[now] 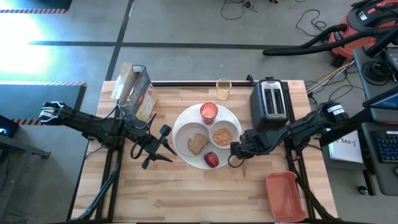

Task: Arrange a breakfast setting
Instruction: Put the spoon on the right side of the placemat

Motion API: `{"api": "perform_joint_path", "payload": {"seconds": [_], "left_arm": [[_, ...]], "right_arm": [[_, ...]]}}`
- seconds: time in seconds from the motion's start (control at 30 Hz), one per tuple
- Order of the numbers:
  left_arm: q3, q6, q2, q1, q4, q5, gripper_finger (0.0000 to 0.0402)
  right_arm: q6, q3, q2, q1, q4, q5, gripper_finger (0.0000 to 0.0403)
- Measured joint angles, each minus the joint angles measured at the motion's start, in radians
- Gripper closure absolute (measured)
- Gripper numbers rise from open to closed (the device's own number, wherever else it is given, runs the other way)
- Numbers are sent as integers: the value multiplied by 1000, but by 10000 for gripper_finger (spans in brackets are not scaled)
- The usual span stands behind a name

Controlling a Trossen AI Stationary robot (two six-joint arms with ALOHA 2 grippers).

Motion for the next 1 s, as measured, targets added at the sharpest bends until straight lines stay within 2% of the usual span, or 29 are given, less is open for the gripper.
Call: {"api": "perform_joint_path", "payload": {"seconds": [0.2,0.7,1.0], "left_arm": [[0,0,0,0,-2,0,277],[-1,0,0,0,-6,0,277],[-1,0,0,0,-6,0,277]], "right_arm": [[-12,-42,1,-33,45,8,390],[-102,-45,29,-118,51,118,390],[-118,-45,66,-123,72,162,390]]}}
